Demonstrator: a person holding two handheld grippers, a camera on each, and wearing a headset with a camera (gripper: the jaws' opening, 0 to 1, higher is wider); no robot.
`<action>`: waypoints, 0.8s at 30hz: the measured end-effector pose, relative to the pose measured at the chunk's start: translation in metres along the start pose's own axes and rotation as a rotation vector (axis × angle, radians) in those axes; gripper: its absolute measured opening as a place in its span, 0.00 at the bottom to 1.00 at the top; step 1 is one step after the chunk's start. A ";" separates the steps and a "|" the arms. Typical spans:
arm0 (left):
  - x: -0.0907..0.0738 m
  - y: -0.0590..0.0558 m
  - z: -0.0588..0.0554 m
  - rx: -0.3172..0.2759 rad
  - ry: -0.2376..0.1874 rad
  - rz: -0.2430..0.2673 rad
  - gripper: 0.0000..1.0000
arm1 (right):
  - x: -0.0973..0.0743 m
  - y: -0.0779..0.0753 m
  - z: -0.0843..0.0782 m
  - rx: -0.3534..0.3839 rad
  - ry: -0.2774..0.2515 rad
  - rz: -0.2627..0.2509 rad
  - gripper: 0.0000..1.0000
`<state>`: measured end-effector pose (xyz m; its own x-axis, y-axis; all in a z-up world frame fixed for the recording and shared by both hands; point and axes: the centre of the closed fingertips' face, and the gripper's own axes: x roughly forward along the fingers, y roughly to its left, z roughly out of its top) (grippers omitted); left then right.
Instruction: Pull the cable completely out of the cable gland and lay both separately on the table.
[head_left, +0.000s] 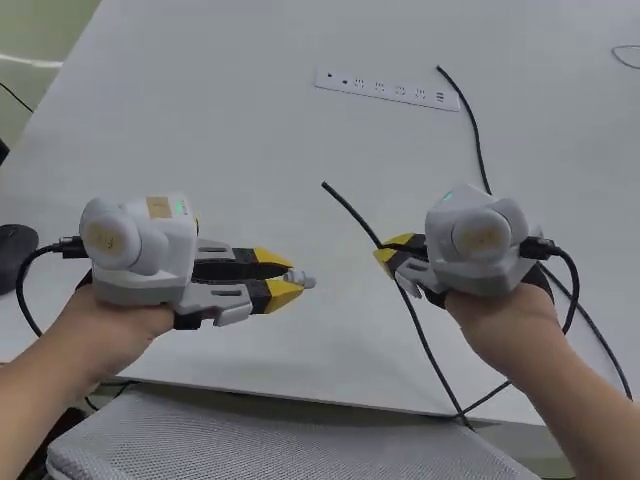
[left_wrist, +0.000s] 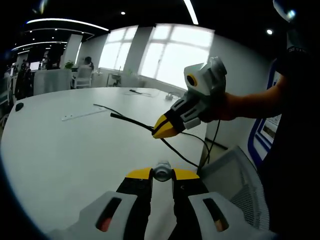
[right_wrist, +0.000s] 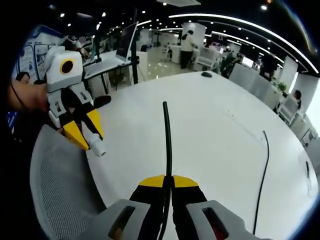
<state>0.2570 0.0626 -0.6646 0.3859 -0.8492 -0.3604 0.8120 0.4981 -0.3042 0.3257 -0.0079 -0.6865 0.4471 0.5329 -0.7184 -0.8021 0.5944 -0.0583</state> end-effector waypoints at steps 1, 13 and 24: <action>0.000 0.001 -0.002 -0.005 0.003 -0.005 0.15 | 0.002 0.000 0.002 0.007 0.001 0.001 0.00; -0.005 0.018 -0.019 0.008 0.022 -0.030 0.15 | 0.040 0.003 0.024 -0.015 0.019 0.016 0.00; -0.016 0.040 -0.034 0.005 0.039 -0.031 0.15 | 0.077 0.011 0.038 -0.059 0.039 0.035 0.00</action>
<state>0.2680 0.1022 -0.7010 0.3431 -0.8566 -0.3854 0.8254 0.4708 -0.3115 0.3662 0.0631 -0.7163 0.4033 0.5285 -0.7471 -0.8396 0.5384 -0.0723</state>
